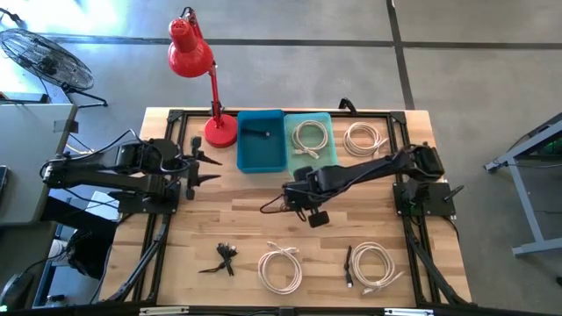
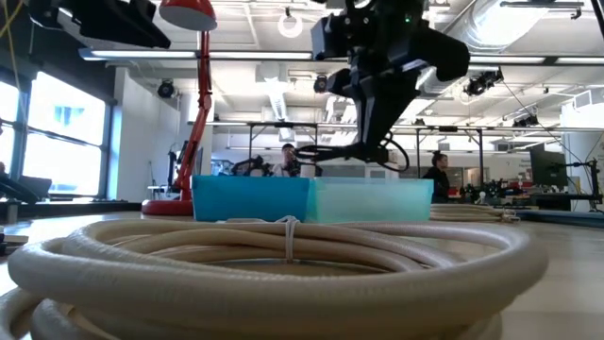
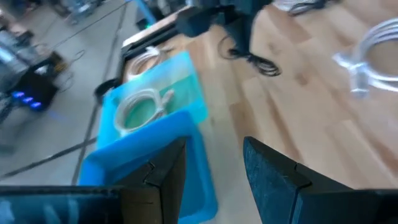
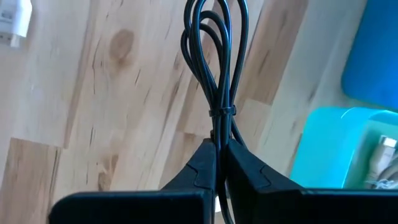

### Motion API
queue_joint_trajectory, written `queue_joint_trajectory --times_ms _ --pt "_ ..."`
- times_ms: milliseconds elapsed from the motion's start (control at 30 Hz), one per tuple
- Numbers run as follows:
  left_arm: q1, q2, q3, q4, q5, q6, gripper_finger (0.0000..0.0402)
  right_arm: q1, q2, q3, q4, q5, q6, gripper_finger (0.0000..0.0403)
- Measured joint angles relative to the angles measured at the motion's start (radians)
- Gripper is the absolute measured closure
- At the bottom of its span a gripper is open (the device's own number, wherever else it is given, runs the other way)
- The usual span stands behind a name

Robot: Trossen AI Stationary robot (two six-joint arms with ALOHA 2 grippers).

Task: Pick & Place USB Port
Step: Put the black USB cable into the blue bin

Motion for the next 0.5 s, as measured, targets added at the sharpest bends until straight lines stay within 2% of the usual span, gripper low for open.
queue_joint_trajectory --times_ms 167,500 --pt "0.0 0.01 0.0 0.001 0.056 0.018 0.0247 0.01 -0.001 0.0 -0.001 0.014 0.005 0.0393" --pt "0.0 0.023 0.0 -0.016 0.039 0.033 0.0247 0.023 -0.001 0.0 -0.001 0.022 0.022 0.0393"
